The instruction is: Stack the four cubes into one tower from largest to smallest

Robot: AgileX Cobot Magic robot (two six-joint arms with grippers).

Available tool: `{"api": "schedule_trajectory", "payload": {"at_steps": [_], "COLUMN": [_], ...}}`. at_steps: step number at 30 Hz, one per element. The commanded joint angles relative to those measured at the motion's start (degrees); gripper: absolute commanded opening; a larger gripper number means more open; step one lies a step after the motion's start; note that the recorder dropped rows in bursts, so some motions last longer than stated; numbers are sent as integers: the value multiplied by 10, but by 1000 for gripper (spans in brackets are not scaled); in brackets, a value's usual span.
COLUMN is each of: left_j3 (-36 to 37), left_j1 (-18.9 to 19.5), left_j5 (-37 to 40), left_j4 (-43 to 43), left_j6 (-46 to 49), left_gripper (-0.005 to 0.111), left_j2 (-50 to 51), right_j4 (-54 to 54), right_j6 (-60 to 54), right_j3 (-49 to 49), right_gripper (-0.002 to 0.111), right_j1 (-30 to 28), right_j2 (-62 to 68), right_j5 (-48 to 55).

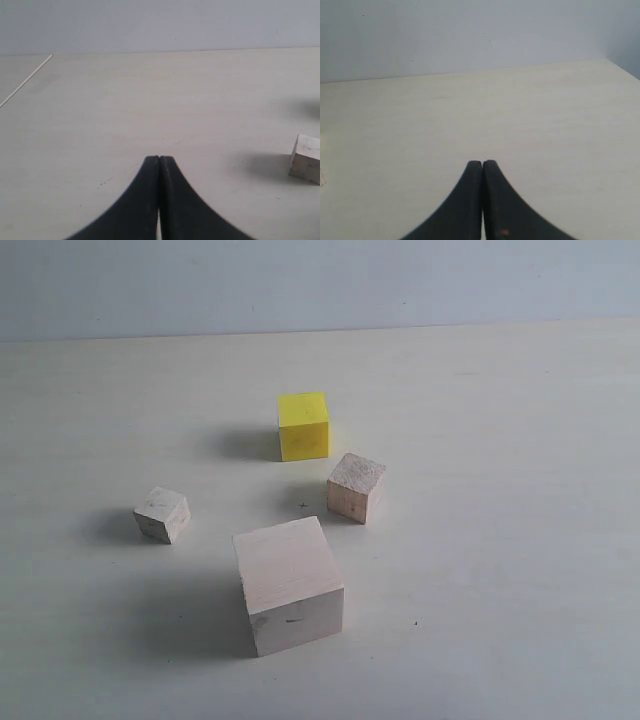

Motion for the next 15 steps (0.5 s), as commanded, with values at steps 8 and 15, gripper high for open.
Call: {"api": "schedule_trajectory", "payload": {"at_steps": [8,15], "left_j3": [2,2], "left_j1": [-3,-3], "left_j5": [-3,-3], "left_j4": [-3,-3], "left_j6": [-4,-4], "left_gripper": [0,0], "left_j2": [-3,-3], "right_j4": [1,1], "right_j6": [-4,-3], "right_j3": [3,3], "right_gripper": [0,0], "right_j1": [1,1], "right_j2": [-4,-4], "right_j5": [-290,-345]}}
